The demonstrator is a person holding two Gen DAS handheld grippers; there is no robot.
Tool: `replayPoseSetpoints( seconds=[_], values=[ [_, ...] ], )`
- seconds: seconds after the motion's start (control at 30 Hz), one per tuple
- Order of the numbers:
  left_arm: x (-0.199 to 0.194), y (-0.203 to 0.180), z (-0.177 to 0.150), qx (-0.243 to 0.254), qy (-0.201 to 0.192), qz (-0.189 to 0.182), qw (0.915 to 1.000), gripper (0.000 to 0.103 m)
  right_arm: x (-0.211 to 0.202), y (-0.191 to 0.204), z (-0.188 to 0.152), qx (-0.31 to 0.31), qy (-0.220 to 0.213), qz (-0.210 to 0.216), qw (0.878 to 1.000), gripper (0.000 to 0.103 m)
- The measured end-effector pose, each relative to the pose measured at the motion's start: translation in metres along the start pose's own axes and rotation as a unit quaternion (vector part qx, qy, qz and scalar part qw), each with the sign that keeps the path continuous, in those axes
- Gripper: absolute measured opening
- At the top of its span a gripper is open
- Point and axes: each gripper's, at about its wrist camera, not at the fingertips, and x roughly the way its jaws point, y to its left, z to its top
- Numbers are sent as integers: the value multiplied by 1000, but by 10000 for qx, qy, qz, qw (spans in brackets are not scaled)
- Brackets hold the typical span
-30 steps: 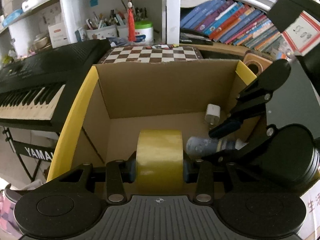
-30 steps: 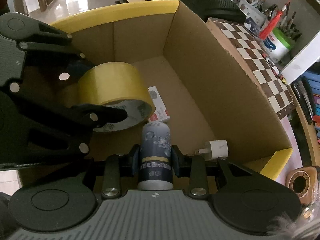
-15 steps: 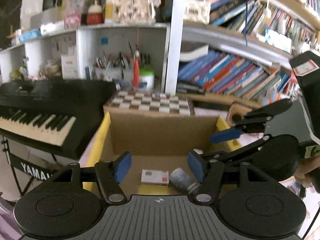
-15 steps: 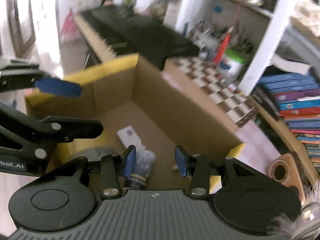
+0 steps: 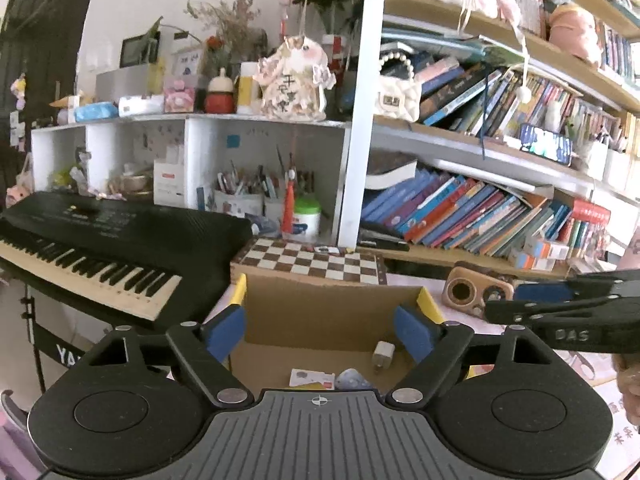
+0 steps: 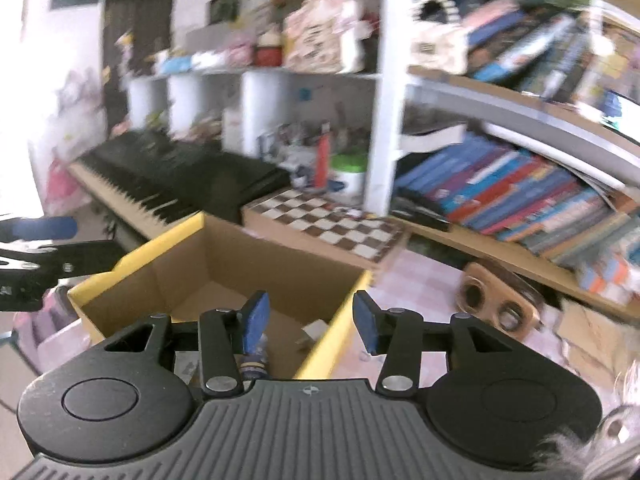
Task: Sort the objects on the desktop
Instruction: 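Withdraw both open tools from the yellow box back over the table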
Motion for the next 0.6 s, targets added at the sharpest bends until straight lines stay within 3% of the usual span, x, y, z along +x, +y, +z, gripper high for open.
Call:
replayPoseSetpoints(
  seconds=[0.2, 0.6],
  values=[
    [-26, 0, -10, -18, -60, -141, 9999, 86, -44, -7, -20, 402, -186, -506, 9977, 46],
    [-80, -1, -46, -75, 98, -297, 9995, 87, -107, 12, -81, 784, -71, -1088, 9909, 50]
  ],
)
